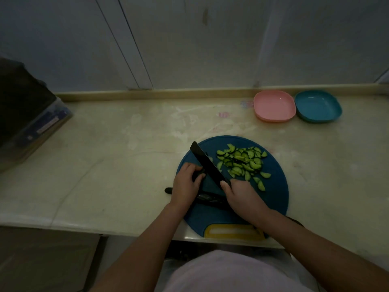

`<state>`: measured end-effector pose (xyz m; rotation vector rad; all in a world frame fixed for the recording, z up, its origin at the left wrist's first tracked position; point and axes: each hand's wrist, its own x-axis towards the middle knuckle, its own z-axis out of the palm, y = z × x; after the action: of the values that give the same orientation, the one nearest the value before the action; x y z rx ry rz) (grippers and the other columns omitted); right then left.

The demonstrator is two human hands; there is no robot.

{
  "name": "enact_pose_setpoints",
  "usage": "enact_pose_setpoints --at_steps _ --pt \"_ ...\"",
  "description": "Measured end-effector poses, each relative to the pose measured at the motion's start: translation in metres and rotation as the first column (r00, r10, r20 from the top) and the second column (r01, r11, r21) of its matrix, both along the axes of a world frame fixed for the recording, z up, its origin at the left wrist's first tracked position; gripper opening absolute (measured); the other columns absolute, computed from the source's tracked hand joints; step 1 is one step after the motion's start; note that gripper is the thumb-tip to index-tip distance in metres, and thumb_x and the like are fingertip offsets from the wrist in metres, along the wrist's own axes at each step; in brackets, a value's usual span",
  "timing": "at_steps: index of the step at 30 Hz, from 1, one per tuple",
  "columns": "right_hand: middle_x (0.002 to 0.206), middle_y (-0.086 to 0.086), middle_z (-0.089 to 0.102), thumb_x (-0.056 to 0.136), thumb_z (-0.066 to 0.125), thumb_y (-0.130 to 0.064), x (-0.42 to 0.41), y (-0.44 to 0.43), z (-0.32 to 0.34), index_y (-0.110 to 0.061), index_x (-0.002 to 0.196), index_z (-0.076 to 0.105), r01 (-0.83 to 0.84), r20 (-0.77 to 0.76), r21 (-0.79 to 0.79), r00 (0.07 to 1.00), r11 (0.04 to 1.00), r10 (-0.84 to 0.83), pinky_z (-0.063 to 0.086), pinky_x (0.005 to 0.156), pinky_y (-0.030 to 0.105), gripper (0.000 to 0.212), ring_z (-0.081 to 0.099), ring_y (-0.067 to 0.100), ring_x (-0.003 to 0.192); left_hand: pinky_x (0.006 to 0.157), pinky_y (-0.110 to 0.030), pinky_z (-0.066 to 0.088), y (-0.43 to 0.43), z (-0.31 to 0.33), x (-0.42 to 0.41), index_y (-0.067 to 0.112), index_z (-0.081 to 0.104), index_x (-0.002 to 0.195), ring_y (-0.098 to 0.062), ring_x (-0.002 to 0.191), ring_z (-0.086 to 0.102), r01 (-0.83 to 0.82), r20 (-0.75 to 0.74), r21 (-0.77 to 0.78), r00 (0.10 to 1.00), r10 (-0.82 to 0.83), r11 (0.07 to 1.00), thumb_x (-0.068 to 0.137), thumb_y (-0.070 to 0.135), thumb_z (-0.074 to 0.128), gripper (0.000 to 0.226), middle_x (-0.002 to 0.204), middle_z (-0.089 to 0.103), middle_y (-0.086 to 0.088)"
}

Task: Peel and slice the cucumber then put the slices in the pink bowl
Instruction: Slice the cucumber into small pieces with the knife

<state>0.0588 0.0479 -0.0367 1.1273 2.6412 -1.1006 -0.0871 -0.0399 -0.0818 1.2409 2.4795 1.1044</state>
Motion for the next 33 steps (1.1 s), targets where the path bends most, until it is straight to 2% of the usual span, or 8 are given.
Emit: enact_pose_setpoints --at_steps 4,11,18,20,25,29,33 --pt "0.072 0.007 0.055 0.099 0.033 -0.037 0.0 0.0 0.001 -0.011 0.078 0.05 -0.005 0.012 0.0 1.0 1.0 0.005 0.036 0.057 0.029 0.038 0.054 0.022 0.067 0.072 0.001 0.031 -0.001 0.0 0.0 0.004 0.065 0.09 -0.005 0.081 0.049 0.0 0.009 0.003 1.0 0.0 1.0 0.079 0.007 0.07 0.012 0.089 0.06 -0.006" --pt "0.07 0.004 0.051 0.1 0.033 -0.036 -0.005 -0.002 0.0 -0.011 0.077 0.049 0.003 0.029 -0.005 1.0 1.0 -0.003 0.034 0.056 0.029 0.038 0.051 0.02 0.065 0.071 -0.007 0.032 0.0 0.0 -0.001 0.004 0.066 0.093 -0.009 0.082 0.051 0.012 0.02 -0.01 1.0 -0.012 1.0 0.079 0.007 0.07 0.015 0.09 0.06 -0.007" --pt "0.077 0.009 0.054 0.1 0.034 -0.035 -0.02 -0.006 -0.004 -0.003 0.09 0.057 0.002 0.077 0.066 0.997 0.998 -0.007 0.037 0.059 0.029 0.041 0.052 0.023 0.069 0.083 -0.003 0.031 -0.004 -0.002 -0.001 0.0 0.066 0.101 -0.013 0.091 0.055 0.057 -0.021 -0.023 0.998 -0.058 0.998 0.079 0.002 0.069 0.023 0.099 0.061 -0.011" --pt "0.079 0.012 0.057 0.1 0.033 -0.036 -0.019 -0.004 -0.006 -0.003 0.091 0.058 0.006 0.075 0.066 0.997 0.998 -0.011 0.038 0.059 0.029 0.042 0.054 0.025 0.071 0.081 -0.008 0.035 -0.006 -0.003 0.002 0.004 0.066 0.104 -0.016 0.093 0.057 0.039 -0.027 -0.037 0.999 -0.04 0.999 0.08 0.005 0.068 0.024 0.1 0.061 -0.008" --pt "0.066 0.001 0.047 0.1 0.033 -0.035 -0.009 0.002 -0.007 -0.009 0.081 0.053 0.032 0.071 0.039 0.997 0.999 -0.035 0.026 0.044 0.022 0.038 0.045 0.015 0.057 0.075 -0.015 0.033 -0.005 -0.001 0.007 0.012 0.067 0.101 -0.02 0.091 0.055 -0.049 -0.075 -0.072 0.996 0.043 0.996 0.083 0.013 0.067 0.018 0.097 0.065 -0.002" --pt "0.062 -0.001 0.044 0.1 0.034 -0.035 -0.004 0.006 -0.003 -0.017 0.065 0.041 0.018 0.055 -0.003 0.998 1.0 -0.017 0.024 0.045 0.023 0.04 0.042 0.011 0.054 0.074 -0.02 0.038 -0.002 0.0 0.007 0.011 0.068 0.099 -0.019 0.09 0.057 -0.08 -0.045 -0.076 0.996 0.077 0.994 0.083 0.014 0.068 0.017 0.094 0.065 -0.003" --pt "0.069 0.004 0.053 0.1 0.034 -0.036 0.001 0.005 0.002 -0.011 0.074 0.051 0.001 0.007 -0.032 1.0 0.999 0.0 0.031 0.053 0.029 0.04 0.051 0.019 0.063 0.072 -0.02 0.038 -0.001 0.002 0.009 0.01 0.069 0.097 -0.019 0.088 0.059 -0.106 -0.049 -0.064 0.994 0.103 0.992 0.081 0.014 0.069 0.016 0.091 0.065 -0.003"
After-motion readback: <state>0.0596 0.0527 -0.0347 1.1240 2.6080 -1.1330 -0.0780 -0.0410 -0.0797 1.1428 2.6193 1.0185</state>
